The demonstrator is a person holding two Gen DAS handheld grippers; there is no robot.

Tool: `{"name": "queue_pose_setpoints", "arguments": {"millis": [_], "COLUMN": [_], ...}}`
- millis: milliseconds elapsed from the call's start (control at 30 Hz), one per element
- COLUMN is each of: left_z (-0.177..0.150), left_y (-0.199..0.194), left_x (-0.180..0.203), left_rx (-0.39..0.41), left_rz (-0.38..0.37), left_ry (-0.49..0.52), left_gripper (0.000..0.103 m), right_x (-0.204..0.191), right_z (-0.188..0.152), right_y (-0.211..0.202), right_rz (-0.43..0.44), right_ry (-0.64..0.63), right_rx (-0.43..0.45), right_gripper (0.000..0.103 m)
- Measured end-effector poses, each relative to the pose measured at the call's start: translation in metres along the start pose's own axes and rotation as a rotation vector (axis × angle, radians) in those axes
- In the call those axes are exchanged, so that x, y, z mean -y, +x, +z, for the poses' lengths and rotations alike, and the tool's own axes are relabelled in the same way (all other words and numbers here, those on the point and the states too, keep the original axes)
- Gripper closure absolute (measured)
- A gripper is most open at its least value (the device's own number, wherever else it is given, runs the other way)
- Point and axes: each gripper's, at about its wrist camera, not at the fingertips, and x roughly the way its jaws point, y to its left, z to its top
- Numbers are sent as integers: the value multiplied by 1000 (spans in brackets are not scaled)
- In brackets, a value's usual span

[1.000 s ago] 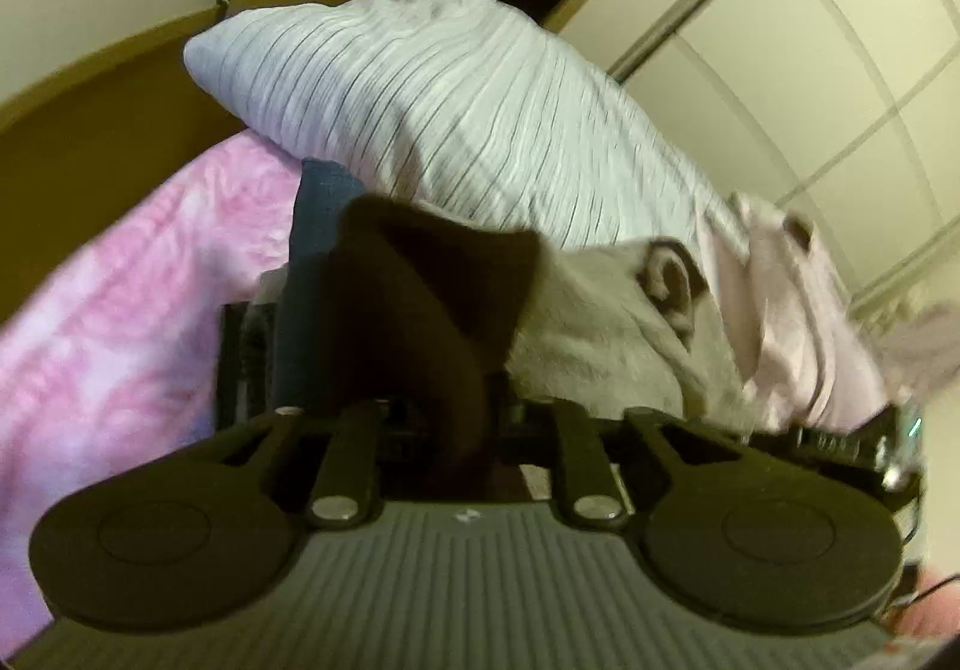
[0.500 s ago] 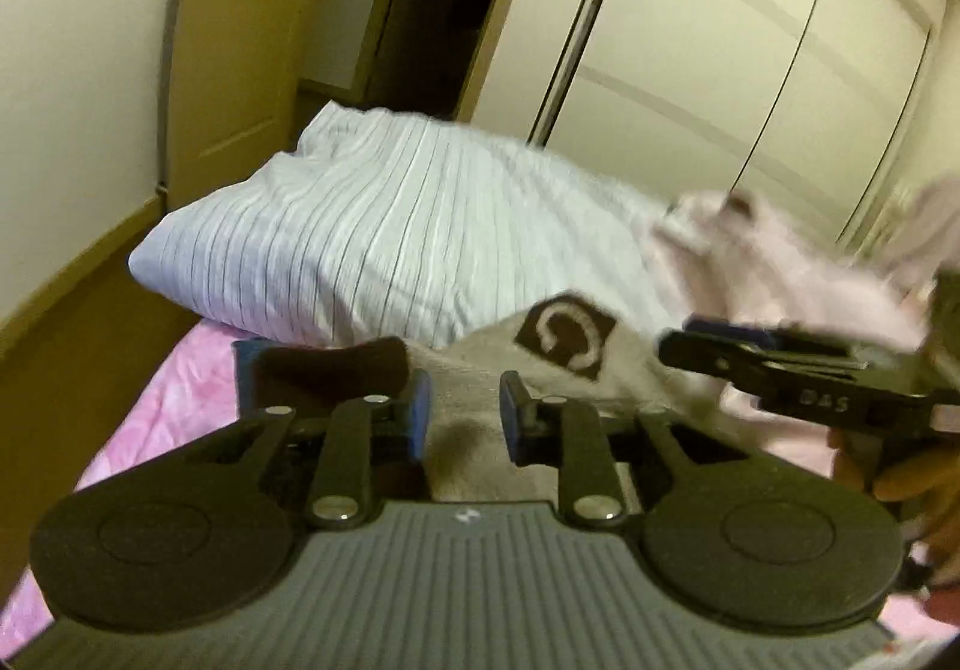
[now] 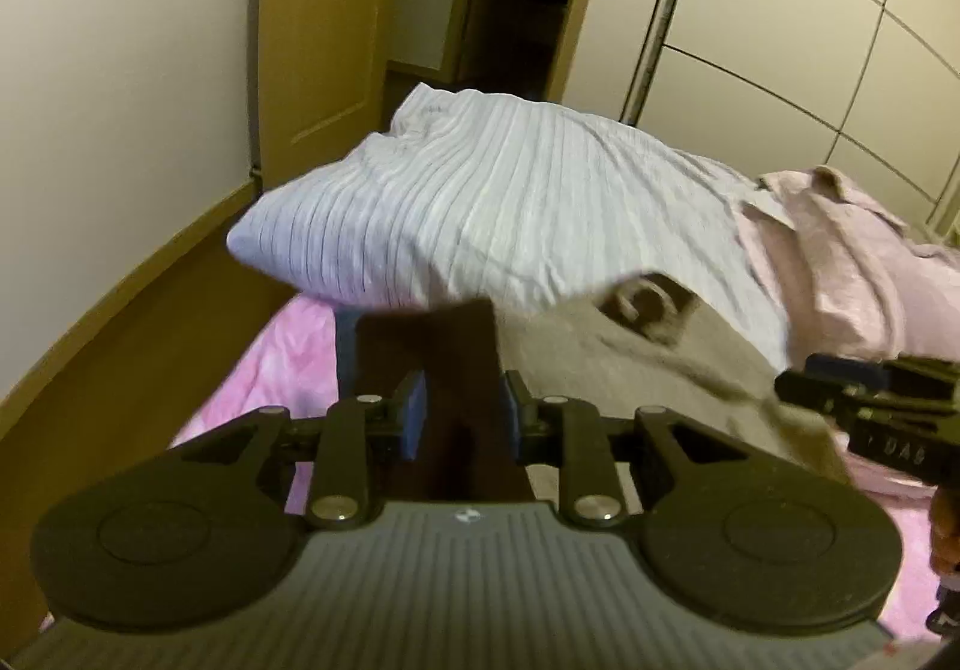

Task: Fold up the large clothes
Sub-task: 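Lower the bundle onto the clothes stack and open both tools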

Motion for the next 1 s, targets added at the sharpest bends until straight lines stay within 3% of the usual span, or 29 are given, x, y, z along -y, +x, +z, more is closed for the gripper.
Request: {"name": "queue_pose_setpoints", "arguments": {"millis": [100,233,300,400,467,567,633,800,867,1000], "left_z": [-22,-46,-44,-33,-28,-30,-34,-53,-62,-80], "left_y": [-20,6,9,-9,-29,-70,-95,-164,-190,-240], "left_x": [11,21,19,20,25,39,49,73,81,96], "left_rx": [-30,-101,-109,-108,-110,-103,-93,-97,-92,-76], "left_rz": [-11,40,47,52,63,76,83,81,96,107], "left_ry": [20,59,24,-18,-9,3,9,-1,-7,-25], "left_gripper": [80,80,80,78,73,55,37,26,14,7], "right_x": [-18,-37,-35,-28,-27,-29,-31,-33,-39,-52], "right_z": [-14,-36,-41,-26,-19,-14,-14,-24,-30,-42], "right_y": [-20,1,16,1,-25,-69,-102,-175,-203,-254], "right_rz": [33,16,-3,12,33,42,57,87,85,84], "right_ry": [-16,-46,-41,31,46,67,106,214,215,183], "right_rx": [-22,-121,-150,-143,-103,-89,-82,-85,-92,-96], "right_gripper": [69,69,68,67,53,38,33,27,26,25]}}
